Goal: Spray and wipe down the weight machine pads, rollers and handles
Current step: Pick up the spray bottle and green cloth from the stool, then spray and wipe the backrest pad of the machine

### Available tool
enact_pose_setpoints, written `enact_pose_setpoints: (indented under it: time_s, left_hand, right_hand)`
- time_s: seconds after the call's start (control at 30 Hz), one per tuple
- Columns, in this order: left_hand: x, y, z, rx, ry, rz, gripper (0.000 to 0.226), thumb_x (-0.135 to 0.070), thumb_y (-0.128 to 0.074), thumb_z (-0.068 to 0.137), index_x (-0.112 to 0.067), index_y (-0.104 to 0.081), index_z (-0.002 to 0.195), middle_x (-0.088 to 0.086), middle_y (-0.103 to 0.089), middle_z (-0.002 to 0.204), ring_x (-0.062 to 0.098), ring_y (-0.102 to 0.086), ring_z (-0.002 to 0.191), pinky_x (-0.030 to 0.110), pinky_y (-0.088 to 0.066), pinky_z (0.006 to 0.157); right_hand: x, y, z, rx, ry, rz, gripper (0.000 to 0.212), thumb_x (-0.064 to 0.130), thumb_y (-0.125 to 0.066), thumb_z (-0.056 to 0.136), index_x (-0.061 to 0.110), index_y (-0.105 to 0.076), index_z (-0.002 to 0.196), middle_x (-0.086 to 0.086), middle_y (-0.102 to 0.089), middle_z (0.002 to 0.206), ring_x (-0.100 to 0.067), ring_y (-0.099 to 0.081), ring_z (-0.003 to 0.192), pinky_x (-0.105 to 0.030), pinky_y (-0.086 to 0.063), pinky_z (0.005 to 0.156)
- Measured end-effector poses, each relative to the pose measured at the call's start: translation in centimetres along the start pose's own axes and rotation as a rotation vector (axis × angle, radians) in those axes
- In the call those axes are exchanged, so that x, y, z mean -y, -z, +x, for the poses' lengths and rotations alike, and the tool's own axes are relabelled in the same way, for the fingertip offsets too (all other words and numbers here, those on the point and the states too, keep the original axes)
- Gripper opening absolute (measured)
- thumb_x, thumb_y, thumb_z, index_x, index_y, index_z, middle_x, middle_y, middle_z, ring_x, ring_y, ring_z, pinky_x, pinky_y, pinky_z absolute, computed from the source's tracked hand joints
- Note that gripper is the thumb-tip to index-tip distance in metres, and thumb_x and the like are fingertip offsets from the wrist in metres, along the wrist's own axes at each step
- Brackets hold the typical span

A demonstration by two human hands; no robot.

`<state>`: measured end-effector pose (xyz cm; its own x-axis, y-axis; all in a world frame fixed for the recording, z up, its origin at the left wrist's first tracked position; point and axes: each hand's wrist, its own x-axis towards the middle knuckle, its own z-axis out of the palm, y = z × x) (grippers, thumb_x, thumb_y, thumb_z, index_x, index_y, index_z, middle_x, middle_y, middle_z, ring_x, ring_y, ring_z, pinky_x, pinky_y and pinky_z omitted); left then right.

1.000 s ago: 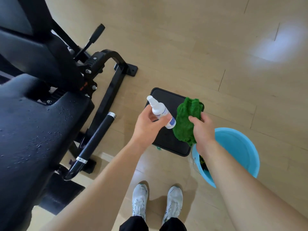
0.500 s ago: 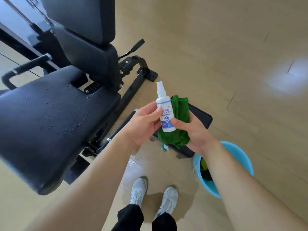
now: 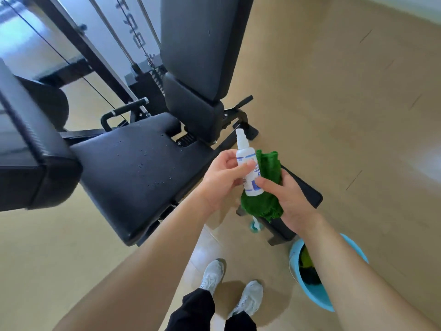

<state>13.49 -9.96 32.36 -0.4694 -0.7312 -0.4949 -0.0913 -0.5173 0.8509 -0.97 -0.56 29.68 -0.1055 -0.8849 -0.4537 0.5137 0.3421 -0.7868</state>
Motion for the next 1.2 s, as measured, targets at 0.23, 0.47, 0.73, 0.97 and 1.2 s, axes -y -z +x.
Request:
enact_pose_setpoints:
  time_s: [0.23,0.47,0.73,0.97,1.2]
  left_hand:
    - [-6.4,1.7,-5.1,-0.197,-0.157,0.232,0.059,-0.024,-0.086,0.088,-0.034,-0.046,0.131,-0.004,-0.074,0.115,0.022,-0.074,0.105,0.050,-0.064,0.087]
    - [-12.0,4.7,-7.2,-0.358,-0.427,0.335,0.085,-0.014,-0.079,0.093,-0.045,-0.026,0.152,-0.022,-0.062,0.113,-0.014,-0.060,0.097,0.011,-0.054,0.080]
    - [-16.0,7.9,-4.8,-0.452,-0.584,0.330,0.071,-0.010,-0.075,0.091,-0.043,-0.040,0.144,-0.005,-0.066,0.117,0.013,-0.072,0.094,0.038,-0.065,0.082]
    - [-17.8,8.0,-1.9,-0.598,-0.630,0.213,0.061,-0.022,-0.079,0.093,-0.044,-0.038,0.132,-0.008,-0.071,0.111,0.011,-0.073,0.093,0.039,-0.063,0.085]
    - [-19.9,9.6,1.4,-0.690,-0.542,0.096,0.050,-0.017,-0.071,0.097,-0.035,-0.042,0.134,-0.001,-0.067,0.113,0.020,-0.072,0.096,0.034,-0.062,0.082]
  right_hand:
    - [5.3,-7.4,-0.7,0.067,0.031,-0.417,0.067,0.019,-0.091,0.072,0.024,-0.058,0.130,0.000,-0.074,0.112,-0.019,-0.073,0.102,-0.040,-0.060,0.088]
    - [10.3,-13.7,1.1,0.238,0.035,-0.411,0.060,0.006,-0.083,0.078,0.025,-0.059,0.130,0.000,-0.074,0.113,-0.020,-0.072,0.105,-0.032,-0.060,0.082]
    - [12.8,-18.3,4.9,0.084,0.239,-0.575,0.076,0.011,-0.094,0.064,0.027,-0.055,0.128,0.007,-0.071,0.115,-0.010,-0.070,0.105,-0.025,-0.058,0.080]
    - [13.4,-21.5,6.8,-0.183,0.432,-0.753,0.070,0.023,-0.093,0.069,0.024,-0.050,0.124,0.012,-0.066,0.107,0.003,-0.065,0.088,-0.008,-0.050,0.061]
    - [14.8,-21.2,10.4,0.019,0.200,-0.711,0.070,0.027,-0.094,0.065,0.030,-0.051,0.120,0.013,-0.068,0.104,-0.005,-0.070,0.093,-0.022,-0.059,0.070]
